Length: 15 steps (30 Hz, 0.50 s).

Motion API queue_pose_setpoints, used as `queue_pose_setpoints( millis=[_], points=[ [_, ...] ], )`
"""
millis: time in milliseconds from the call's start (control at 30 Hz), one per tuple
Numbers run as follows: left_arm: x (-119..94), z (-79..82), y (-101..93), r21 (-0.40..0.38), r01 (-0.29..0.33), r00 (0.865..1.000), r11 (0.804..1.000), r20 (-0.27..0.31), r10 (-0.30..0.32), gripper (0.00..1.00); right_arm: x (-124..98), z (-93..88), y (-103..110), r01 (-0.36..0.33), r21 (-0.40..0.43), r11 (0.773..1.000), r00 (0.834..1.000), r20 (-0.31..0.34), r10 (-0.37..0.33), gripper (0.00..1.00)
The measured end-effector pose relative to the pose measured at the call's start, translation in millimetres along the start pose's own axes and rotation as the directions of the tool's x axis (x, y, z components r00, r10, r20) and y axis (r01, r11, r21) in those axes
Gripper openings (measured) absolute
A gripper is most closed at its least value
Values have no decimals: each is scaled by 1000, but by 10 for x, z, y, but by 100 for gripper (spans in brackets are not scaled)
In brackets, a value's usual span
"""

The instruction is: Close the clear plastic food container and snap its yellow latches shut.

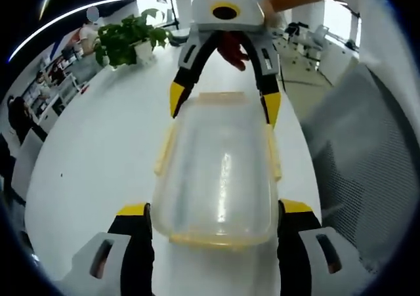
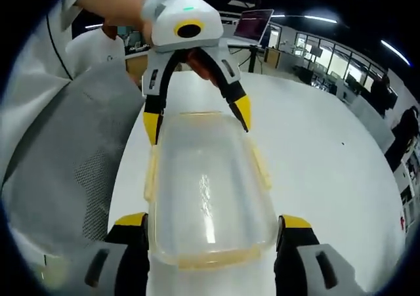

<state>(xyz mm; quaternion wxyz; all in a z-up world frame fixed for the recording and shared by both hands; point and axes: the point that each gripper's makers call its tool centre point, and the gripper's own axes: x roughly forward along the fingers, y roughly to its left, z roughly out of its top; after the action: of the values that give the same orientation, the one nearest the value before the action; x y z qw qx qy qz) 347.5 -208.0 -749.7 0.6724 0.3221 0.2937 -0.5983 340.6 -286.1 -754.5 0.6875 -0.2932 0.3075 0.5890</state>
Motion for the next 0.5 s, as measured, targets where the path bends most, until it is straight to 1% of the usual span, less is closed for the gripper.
queue_pose_setpoints(
  millis=[33,67,100,200,267,500],
  points=[
    [-39,-54,2,-1,-1,1000,1000,-4,1,76,46,47,19,0,-4,1000,1000,-9,0,79],
    [-52,-71,2,-1,-1,1000,1000,-5,1,76,63,64,21,1,-5,1000,1000,-10,-1,79],
    [-122,-152,15,0,-1,1000,1000,-8,1,76,126,140,26,1,-2,1000,1000,-7,-1,79],
    [-203,-266,26,7,1,1000,1000,-23,-1,75,224,266,46,2,0,1000,1000,0,-2,79],
    [-260,-344,46,5,1,1000,1000,-23,-1,75,273,323,48,2,0,1000,1000,-1,-2,79],
    [-401,-518,99,4,-2,1000,1000,-26,2,75,417,503,39,0,-1,1000,1000,-4,0,79]
  ],
)
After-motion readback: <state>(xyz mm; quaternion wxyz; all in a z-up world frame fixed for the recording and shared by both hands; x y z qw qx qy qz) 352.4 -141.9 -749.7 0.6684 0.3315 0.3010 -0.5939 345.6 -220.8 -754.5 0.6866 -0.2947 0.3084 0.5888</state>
